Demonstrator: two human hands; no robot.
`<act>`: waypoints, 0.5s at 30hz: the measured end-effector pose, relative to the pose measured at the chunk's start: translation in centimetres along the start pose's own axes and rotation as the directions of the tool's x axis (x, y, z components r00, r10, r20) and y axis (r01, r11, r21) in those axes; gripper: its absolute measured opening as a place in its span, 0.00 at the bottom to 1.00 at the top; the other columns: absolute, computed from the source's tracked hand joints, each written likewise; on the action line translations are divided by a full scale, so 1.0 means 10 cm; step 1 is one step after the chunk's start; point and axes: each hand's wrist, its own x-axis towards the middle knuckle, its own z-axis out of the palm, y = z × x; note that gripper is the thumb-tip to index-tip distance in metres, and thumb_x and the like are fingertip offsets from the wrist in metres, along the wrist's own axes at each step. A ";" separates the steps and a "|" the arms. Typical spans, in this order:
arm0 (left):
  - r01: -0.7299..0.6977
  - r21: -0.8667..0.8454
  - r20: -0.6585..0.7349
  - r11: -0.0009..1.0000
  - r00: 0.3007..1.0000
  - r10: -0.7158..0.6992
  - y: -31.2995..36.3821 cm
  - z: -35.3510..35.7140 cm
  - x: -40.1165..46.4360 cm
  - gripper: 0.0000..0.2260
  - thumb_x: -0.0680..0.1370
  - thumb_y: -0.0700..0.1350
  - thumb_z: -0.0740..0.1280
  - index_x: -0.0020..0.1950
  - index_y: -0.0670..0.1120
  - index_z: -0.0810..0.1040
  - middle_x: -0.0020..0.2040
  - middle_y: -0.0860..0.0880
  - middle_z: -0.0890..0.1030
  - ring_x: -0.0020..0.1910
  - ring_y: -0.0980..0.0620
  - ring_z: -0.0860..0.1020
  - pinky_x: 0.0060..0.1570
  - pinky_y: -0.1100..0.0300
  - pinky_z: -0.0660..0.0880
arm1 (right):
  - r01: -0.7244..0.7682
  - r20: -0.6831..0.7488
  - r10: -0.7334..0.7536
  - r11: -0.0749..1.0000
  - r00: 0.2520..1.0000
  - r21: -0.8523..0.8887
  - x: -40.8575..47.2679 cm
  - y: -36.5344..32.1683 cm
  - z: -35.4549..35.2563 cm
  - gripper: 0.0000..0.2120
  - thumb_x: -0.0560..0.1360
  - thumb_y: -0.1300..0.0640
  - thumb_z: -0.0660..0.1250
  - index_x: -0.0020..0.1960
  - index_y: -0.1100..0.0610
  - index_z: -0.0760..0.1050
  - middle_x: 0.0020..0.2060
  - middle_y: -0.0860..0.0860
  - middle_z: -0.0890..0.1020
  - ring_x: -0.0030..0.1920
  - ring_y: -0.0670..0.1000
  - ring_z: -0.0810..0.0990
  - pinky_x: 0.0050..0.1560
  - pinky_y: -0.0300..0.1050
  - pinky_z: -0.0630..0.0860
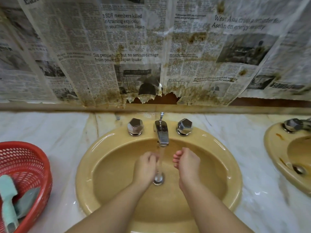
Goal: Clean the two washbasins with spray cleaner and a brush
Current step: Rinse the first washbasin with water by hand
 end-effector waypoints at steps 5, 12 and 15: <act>0.625 -0.632 0.477 0.458 0.780 -0.406 0.15 0.13 0.11 0.16 0.85 0.42 0.55 0.59 0.32 0.77 0.51 0.35 0.84 0.49 0.40 0.85 0.41 0.50 0.84 | 0.208 0.072 -0.196 0.894 0.978 -0.396 0.29 0.21 -0.19 0.09 0.77 0.60 0.66 0.41 0.55 0.82 0.39 0.50 0.85 0.47 0.56 0.83 0.47 0.45 0.74; 0.557 -0.796 0.403 0.235 0.778 -0.482 0.32 -0.11 -0.03 0.14 0.85 0.40 0.53 0.45 0.39 0.74 0.33 0.44 0.78 0.38 0.50 0.76 0.36 0.60 0.79 | 0.606 0.430 -0.455 0.378 0.780 -0.700 0.33 0.33 -0.30 0.24 0.77 0.64 0.63 0.73 0.55 0.74 0.69 0.49 0.77 0.72 0.51 0.71 0.72 0.46 0.66; 0.477 -0.818 0.328 0.322 0.846 -0.420 0.72 -0.24 -0.02 0.13 0.84 0.39 0.53 0.45 0.40 0.75 0.36 0.46 0.77 0.37 0.51 0.77 0.36 0.62 0.78 | 0.671 0.497 -0.515 0.230 0.698 -0.704 0.36 0.24 -0.15 0.30 0.75 0.62 0.65 0.77 0.54 0.69 0.75 0.48 0.71 0.77 0.49 0.65 0.75 0.51 0.62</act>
